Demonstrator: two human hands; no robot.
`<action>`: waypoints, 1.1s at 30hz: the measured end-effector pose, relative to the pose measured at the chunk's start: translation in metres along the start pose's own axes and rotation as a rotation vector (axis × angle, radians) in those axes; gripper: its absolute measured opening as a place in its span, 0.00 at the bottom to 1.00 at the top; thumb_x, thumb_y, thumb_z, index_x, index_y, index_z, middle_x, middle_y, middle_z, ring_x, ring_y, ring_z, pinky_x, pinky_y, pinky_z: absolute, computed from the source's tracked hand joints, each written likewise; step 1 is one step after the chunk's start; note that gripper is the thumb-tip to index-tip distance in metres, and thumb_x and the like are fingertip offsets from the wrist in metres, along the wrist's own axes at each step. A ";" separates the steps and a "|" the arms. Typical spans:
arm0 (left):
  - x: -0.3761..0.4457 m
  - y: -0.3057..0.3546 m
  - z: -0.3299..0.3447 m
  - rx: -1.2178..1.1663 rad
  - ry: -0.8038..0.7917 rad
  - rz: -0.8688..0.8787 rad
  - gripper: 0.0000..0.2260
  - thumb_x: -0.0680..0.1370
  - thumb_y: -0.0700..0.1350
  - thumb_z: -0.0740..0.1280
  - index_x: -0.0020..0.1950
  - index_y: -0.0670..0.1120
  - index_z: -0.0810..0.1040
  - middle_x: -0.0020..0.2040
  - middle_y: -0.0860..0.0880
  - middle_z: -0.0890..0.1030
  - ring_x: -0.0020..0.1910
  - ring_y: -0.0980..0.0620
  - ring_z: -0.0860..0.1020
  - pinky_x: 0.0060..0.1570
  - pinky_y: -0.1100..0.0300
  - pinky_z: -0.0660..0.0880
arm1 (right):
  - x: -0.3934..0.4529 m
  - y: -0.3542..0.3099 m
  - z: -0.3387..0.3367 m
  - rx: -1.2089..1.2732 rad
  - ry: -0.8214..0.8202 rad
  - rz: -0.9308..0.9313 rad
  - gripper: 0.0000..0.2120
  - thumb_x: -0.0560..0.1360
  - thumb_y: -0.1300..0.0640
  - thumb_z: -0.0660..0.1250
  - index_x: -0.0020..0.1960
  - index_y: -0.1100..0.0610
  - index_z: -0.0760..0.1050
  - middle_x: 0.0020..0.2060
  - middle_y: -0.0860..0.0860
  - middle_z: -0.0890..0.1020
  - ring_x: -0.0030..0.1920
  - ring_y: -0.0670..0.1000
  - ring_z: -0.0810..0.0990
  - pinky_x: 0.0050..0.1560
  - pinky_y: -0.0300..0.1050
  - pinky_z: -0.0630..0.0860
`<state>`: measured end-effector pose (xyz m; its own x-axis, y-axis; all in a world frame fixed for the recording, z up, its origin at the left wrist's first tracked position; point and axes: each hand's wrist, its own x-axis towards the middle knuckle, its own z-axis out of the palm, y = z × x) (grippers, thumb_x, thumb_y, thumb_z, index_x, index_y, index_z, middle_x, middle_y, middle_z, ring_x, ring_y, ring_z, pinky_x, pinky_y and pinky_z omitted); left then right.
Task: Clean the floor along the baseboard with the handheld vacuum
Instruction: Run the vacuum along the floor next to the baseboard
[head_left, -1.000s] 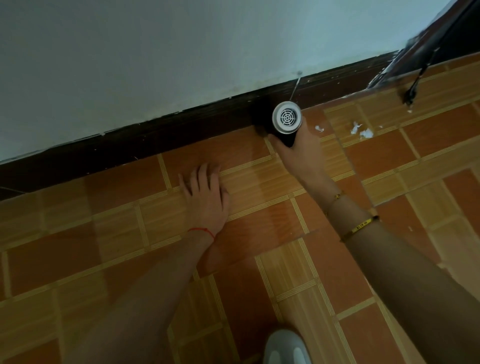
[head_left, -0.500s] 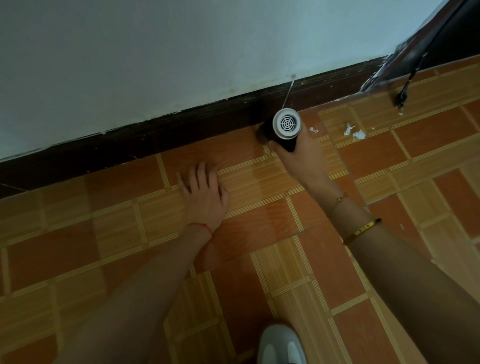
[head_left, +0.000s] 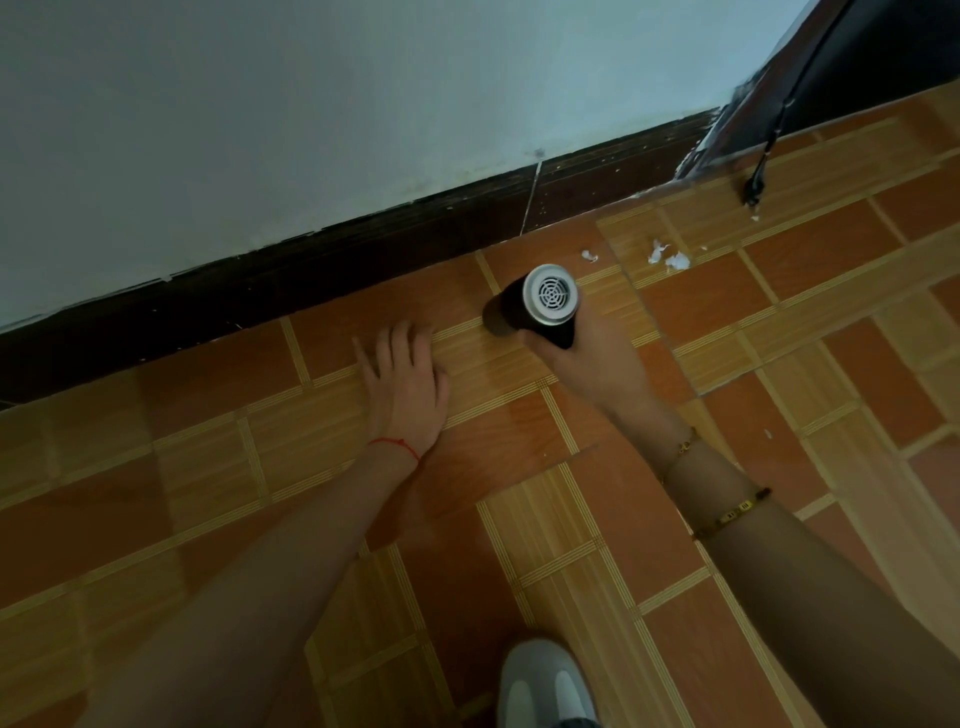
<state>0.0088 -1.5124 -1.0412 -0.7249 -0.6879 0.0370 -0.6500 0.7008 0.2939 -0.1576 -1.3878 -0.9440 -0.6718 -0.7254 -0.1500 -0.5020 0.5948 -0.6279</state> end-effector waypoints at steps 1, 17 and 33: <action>0.004 0.005 0.001 -0.009 -0.003 0.026 0.21 0.80 0.47 0.57 0.72 0.43 0.68 0.71 0.39 0.69 0.73 0.38 0.64 0.74 0.30 0.52 | 0.000 0.004 -0.003 -0.001 0.035 0.019 0.30 0.74 0.43 0.69 0.71 0.52 0.66 0.56 0.49 0.81 0.55 0.50 0.80 0.50 0.47 0.77; 0.020 0.033 0.026 0.032 -0.049 0.086 0.24 0.81 0.53 0.53 0.76 0.46 0.64 0.77 0.42 0.64 0.78 0.40 0.59 0.75 0.30 0.50 | 0.012 0.042 -0.031 0.006 0.210 0.165 0.32 0.73 0.43 0.71 0.71 0.55 0.66 0.56 0.51 0.82 0.55 0.54 0.81 0.53 0.52 0.80; 0.020 0.033 0.023 0.051 -0.045 0.086 0.25 0.81 0.53 0.54 0.76 0.46 0.65 0.76 0.42 0.66 0.77 0.41 0.61 0.75 0.31 0.52 | 0.028 0.043 -0.035 0.002 0.099 0.105 0.31 0.72 0.41 0.71 0.69 0.54 0.67 0.55 0.50 0.82 0.55 0.51 0.81 0.51 0.45 0.77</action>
<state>-0.0321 -1.4985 -1.0533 -0.7869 -0.6168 0.0169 -0.5952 0.7661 0.2426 -0.2172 -1.3708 -0.9480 -0.7712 -0.6213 -0.1390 -0.4248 0.6647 -0.6146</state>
